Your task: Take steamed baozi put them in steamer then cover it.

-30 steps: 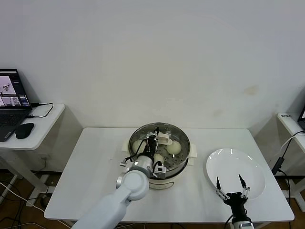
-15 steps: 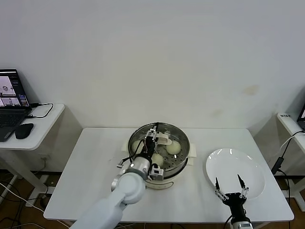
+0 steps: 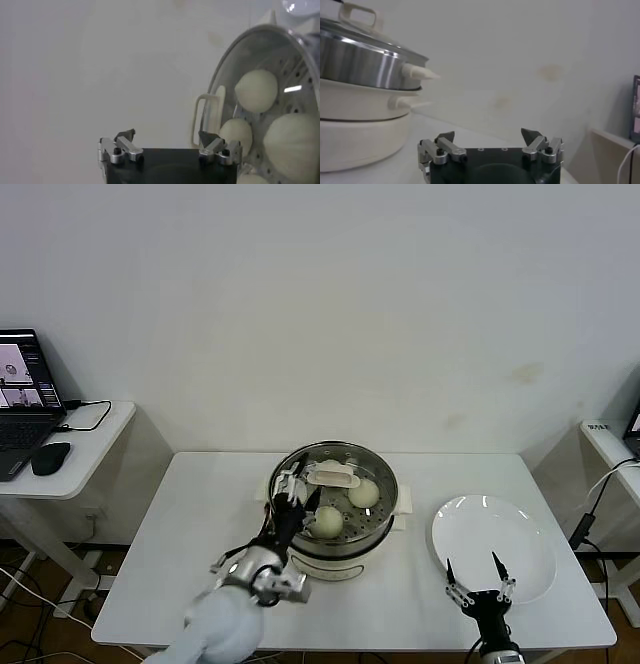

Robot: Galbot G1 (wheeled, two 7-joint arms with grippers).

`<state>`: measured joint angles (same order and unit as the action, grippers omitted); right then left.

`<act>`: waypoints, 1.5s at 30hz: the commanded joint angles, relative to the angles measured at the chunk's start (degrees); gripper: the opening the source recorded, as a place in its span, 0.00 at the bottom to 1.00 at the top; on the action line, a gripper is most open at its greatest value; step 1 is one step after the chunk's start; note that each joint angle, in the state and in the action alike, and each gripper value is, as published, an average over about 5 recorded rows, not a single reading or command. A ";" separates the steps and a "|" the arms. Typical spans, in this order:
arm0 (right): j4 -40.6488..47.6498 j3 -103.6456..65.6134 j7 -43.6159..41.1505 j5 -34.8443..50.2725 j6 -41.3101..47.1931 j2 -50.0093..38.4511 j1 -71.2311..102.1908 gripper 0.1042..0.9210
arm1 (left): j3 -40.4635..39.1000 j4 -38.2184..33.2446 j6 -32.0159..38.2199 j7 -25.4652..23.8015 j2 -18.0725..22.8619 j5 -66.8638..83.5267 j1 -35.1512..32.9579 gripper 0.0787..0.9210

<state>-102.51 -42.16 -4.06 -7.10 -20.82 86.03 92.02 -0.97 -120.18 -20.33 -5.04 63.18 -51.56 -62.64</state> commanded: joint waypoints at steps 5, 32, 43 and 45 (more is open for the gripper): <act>-2.56 1.56 -0.20 5.30 -0.14 -1.94 2.26 0.88 | 33.77 -5.19 31.26 22.58 2.70 60.04 -35.32 0.88; -10.26 4.58 -2.40 13.10 6.78 -6.86 10.60 0.88 | 30.30 3.18 36.11 16.35 9.61 65.07 -44.40 0.88; -11.60 5.00 -2.28 13.81 9.02 -6.79 11.30 0.88 | 30.19 4.34 34.40 15.76 9.97 64.87 -42.47 0.88; -11.69 5.01 -2.24 13.71 9.34 -6.78 11.36 0.88 | 30.12 4.11 34.17 15.59 9.98 64.76 -42.50 0.88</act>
<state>-113.17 -37.30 -6.28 5.72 -13.16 79.51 102.85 28.78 -116.89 13.78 11.32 72.55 12.42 -104.58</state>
